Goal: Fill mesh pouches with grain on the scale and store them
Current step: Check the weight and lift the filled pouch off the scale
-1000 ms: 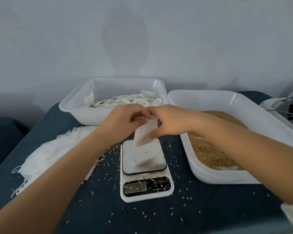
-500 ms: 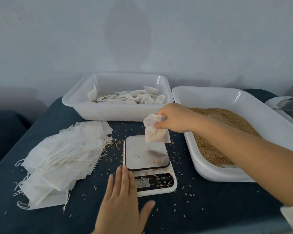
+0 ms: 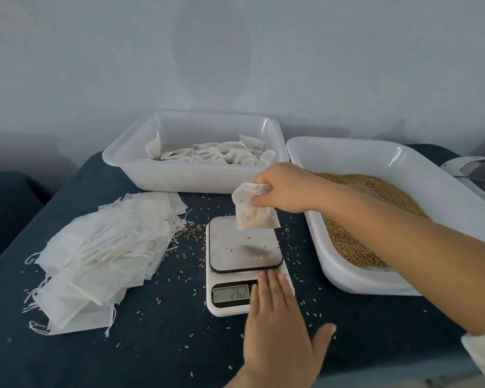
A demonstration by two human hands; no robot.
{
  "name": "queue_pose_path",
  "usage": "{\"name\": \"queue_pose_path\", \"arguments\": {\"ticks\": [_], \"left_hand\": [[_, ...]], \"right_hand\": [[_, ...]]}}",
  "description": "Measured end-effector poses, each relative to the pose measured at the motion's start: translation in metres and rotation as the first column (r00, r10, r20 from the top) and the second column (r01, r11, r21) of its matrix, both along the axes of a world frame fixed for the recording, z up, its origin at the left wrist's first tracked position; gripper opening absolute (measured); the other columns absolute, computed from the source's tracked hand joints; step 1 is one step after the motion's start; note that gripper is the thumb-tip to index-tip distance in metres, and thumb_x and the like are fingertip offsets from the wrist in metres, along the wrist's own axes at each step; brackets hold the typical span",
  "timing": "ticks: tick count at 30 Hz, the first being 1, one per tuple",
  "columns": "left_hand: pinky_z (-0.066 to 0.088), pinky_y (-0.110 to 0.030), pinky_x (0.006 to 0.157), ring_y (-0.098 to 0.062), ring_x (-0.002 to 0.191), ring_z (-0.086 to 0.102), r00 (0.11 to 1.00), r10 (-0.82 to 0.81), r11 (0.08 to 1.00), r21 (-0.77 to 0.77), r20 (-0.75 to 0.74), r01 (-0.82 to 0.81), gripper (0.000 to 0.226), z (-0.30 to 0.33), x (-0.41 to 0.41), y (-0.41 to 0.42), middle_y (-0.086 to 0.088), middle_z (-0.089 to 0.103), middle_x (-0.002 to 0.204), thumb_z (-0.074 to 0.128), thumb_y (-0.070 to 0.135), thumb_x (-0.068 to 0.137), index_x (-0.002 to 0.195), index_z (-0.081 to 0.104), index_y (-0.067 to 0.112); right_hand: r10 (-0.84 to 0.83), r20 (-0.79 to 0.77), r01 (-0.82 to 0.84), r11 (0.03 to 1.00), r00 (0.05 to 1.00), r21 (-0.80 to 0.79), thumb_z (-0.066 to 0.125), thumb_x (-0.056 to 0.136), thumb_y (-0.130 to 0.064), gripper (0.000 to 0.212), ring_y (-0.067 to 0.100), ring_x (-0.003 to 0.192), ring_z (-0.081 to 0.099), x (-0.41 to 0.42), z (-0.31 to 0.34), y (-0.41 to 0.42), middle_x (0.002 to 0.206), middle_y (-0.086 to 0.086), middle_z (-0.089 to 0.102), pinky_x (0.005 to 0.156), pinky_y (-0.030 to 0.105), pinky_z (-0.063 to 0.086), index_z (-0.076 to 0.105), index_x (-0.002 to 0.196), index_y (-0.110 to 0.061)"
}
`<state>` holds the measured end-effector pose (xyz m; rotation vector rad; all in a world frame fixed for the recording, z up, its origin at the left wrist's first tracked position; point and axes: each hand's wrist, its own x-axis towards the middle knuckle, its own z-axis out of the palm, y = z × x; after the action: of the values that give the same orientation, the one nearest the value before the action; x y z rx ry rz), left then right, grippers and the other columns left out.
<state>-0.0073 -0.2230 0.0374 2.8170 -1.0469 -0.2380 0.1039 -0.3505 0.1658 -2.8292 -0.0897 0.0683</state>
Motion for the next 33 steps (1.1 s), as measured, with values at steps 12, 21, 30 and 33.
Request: {"name": "queue_pose_path", "arguments": {"ticks": [12,21,30,33], "left_hand": [[0.047,-0.025,0.096,-0.005,0.098,0.065,0.895,-0.349,0.852,-0.304,0.279,0.427,0.025,0.001,-0.004,-0.009,0.011,0.07,0.089,0.074,0.044,0.069,0.086,0.076,0.026],[-0.002,-0.045,0.115,-0.036,0.144,0.004,0.938,0.316,0.948,-0.013,0.141,-0.317,0.087,0.017,0.058,0.034,-0.025,0.008,0.154,0.007,0.063,0.092,0.146,0.006,-0.005],[-0.009,-0.044,0.115,-0.034,0.143,-0.012,0.989,-0.081,0.996,-0.019,0.127,0.084,0.069,0.01,0.044,-0.056,-0.02,-0.009,0.155,0.016,0.043,0.1,0.146,-0.009,-0.002],[-0.007,-0.04,0.116,-0.03,0.144,-0.003,0.981,-0.137,0.977,-0.142,0.136,0.156,0.063,0.012,0.032,-0.053,-0.017,0.006,0.156,0.029,0.03,0.099,0.148,0.006,-0.001]], "right_hand": [[0.021,0.021,-0.022,0.999,1.0,0.046,0.065,0.086,-0.027,0.048,0.01,0.049,0.026,0.001,-0.001,0.001,0.055,-0.005,0.028,0.042,0.018,0.026,0.03,0.055,-0.017],[-0.02,0.024,0.018,0.998,1.0,0.056,0.066,0.086,-0.027,0.048,0.012,0.051,0.026,0.008,-0.002,-0.007,0.055,-0.003,0.028,0.045,0.025,0.018,0.028,0.057,-0.017],[-0.034,0.077,0.03,0.997,0.996,0.064,0.064,0.085,-0.024,0.048,0.011,0.051,0.027,0.019,-0.006,-0.002,0.055,-0.004,0.029,0.044,0.022,0.022,0.027,0.056,-0.018],[-0.006,0.11,0.0,0.998,0.994,0.057,0.06,0.086,-0.02,0.045,0.011,0.051,0.026,0.021,-0.014,0.002,0.055,-0.004,0.029,0.047,0.023,0.021,0.027,0.056,-0.017]]}}
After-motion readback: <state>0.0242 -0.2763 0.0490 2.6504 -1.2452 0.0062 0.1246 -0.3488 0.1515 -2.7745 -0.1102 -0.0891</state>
